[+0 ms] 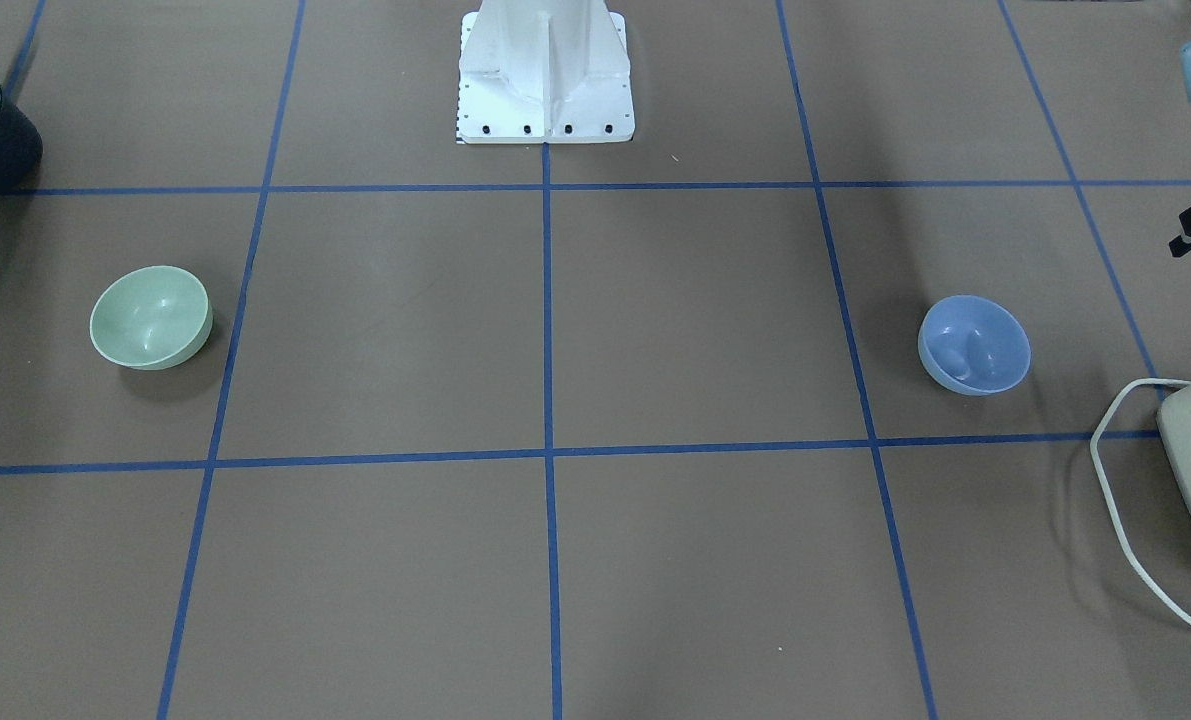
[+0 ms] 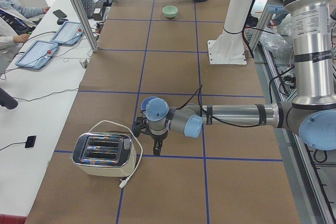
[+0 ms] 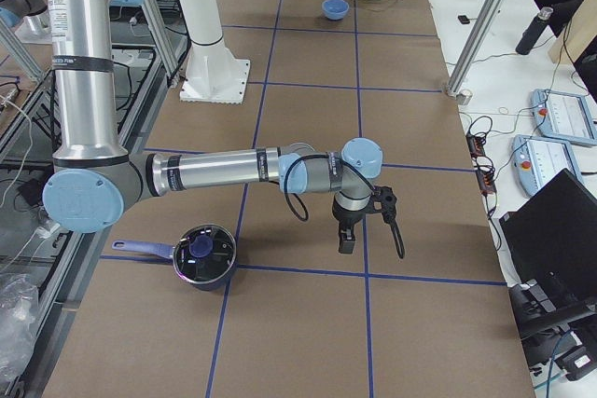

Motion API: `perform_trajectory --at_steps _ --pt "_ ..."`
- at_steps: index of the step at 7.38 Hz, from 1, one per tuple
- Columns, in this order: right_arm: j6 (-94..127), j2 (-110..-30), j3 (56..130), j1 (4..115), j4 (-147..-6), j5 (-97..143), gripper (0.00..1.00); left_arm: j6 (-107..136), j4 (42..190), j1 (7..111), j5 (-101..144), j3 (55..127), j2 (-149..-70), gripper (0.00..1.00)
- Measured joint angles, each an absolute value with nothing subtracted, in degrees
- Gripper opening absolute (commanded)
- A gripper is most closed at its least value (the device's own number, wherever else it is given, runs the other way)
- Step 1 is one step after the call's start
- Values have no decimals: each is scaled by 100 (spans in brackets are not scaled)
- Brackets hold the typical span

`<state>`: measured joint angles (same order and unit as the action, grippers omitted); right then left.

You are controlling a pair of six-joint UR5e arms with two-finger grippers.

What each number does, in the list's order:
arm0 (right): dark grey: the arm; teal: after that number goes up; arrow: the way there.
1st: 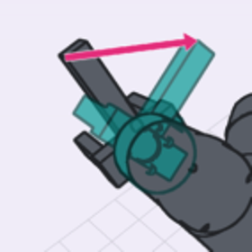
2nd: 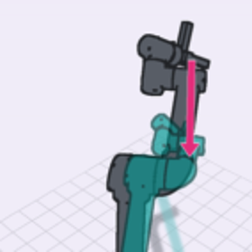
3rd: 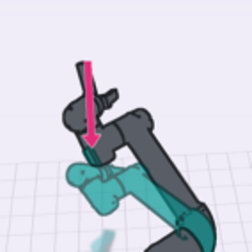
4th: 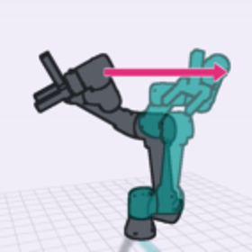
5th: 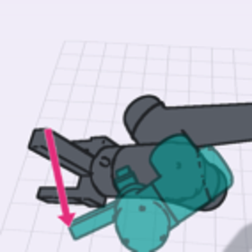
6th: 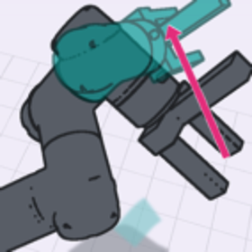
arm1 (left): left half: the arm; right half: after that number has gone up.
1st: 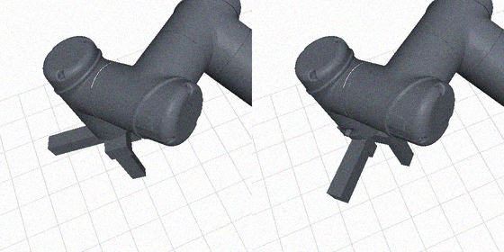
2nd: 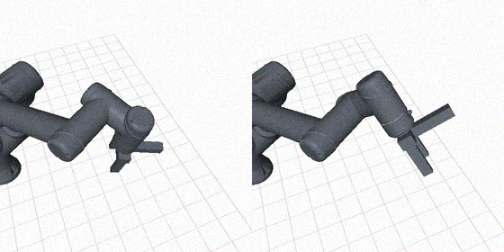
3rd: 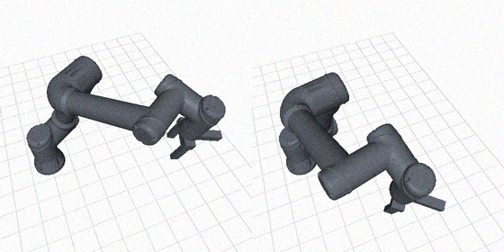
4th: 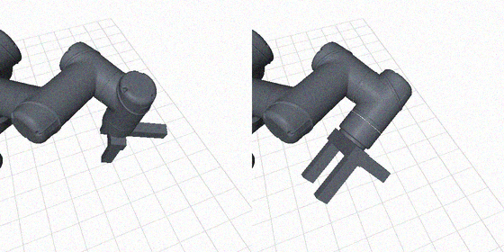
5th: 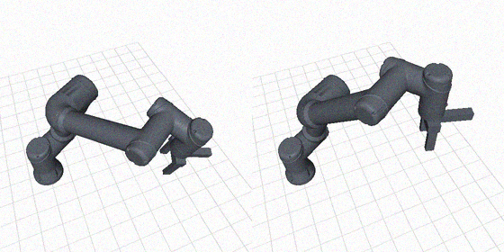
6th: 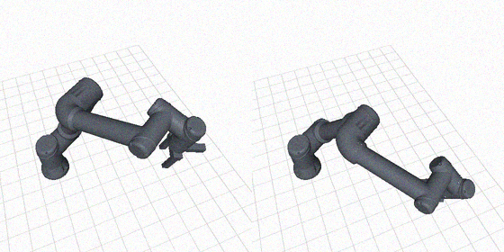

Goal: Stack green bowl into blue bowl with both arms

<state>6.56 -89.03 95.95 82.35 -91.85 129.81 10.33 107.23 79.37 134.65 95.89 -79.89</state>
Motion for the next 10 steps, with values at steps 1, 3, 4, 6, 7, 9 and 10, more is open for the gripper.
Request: perform_trajectory --at_steps 1,3,4,6,7,9,10 --pt "654 -8897 9619 8235 -9141 12982 100 1040 10723 7937 13465 9592 -7989 100" --pt "666 -8881 9650 8155 -8755 13064 100 1163 10717 7937 13489 9629 -8012 100" --pt "674 -8880 9657 7984 -8456 13152 100 1448 10711 7935 13508 9684 -8064 100" --pt "689 -8868 9720 7741 -7934 13213 100 1999 10697 7916 13524 9860 -8146 100" --pt "695 -8848 9784 7643 -7771 13266 100 2276 10734 7822 13559 9947 -8178 100" --pt "700 -8840 9869 7507 -7625 13584 100 3281 11122 7289 13629 10129 -8247 100" --pt "699 -8834 9886 7466 -7572 13862 100 3738 11371 7019 13626 10155 -8273 100"
